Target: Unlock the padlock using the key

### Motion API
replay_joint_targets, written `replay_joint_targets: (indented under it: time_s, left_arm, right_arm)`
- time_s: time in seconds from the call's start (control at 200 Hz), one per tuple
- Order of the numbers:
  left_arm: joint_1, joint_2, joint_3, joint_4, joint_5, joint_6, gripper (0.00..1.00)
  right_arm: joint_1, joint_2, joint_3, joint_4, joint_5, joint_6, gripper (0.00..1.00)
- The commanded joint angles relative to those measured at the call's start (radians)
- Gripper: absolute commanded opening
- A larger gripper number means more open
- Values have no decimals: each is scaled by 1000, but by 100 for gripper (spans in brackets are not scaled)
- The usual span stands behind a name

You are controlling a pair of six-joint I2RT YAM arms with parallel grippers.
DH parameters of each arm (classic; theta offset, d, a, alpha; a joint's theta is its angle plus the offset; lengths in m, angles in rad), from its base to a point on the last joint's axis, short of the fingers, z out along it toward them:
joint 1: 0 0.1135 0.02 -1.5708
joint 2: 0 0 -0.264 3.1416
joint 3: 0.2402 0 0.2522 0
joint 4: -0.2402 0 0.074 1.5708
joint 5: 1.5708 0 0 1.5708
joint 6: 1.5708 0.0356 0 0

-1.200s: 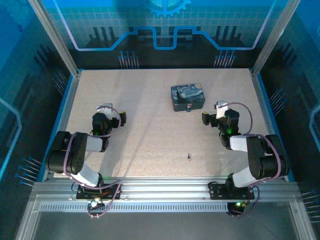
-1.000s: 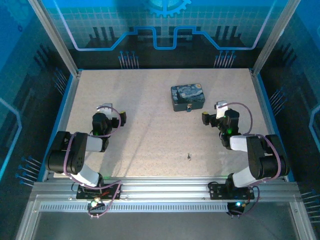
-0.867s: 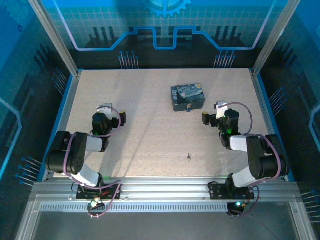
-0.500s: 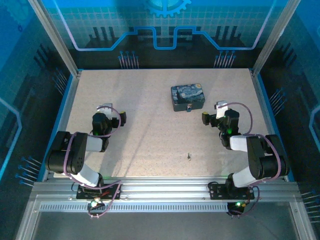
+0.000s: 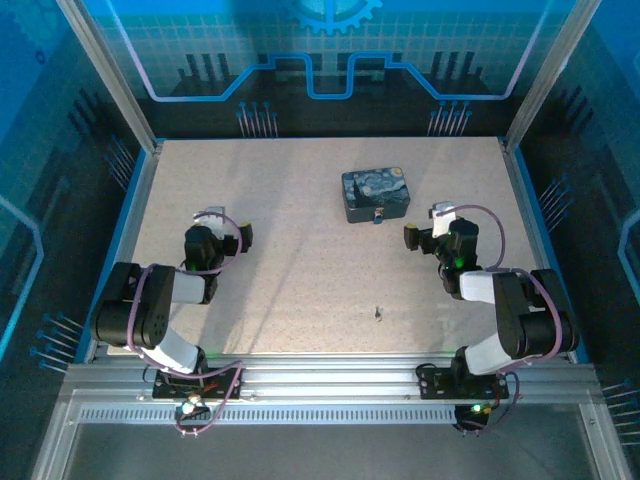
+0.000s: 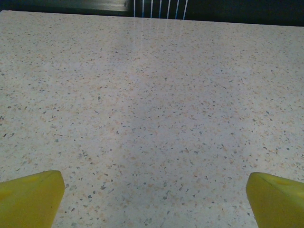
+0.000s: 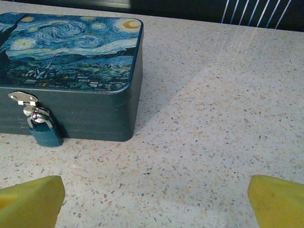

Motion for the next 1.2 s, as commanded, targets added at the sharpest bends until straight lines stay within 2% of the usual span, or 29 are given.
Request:
replay_joint_targets:
  time_s: [0.0, 0.425, 0.52, 0.63, 0.805, 0.94, 1.055, 1.196]
  left_arm:
    - [6, -12, 20, -4, 25, 8, 99]
    - [6, -18, -3, 31, 26, 8, 99]
    - [3, -60, -34, 59, 22, 11, 99]
    - [-1, -134, -42, 14, 1, 8, 99]
    - [-9, -308, -22, -156, -49, -10, 99]
    - [-8, -461, 90, -476, -76, -153, 99]
    - [-8, -501, 207, -725, -16, -289, 99]
    - [-9, -514, 259, -862, 77, -382, 99]
  right_arm:
    - [4, 6, 14, 3, 14, -3, 100]
    - [-2, -9, 19, -17, 26, 8, 100]
    - [-2, -44, 30, -64, 34, 13, 100]
    - [-2, -92, 47, -134, 50, 21, 100]
    - [-1, -186, 101, -315, 73, 59, 100]
    - [1, -259, 154, -469, 69, 133, 100]
    - [12, -316, 204, -626, 29, 210, 100]
    - [32, -381, 248, -798, 4, 300, 100]
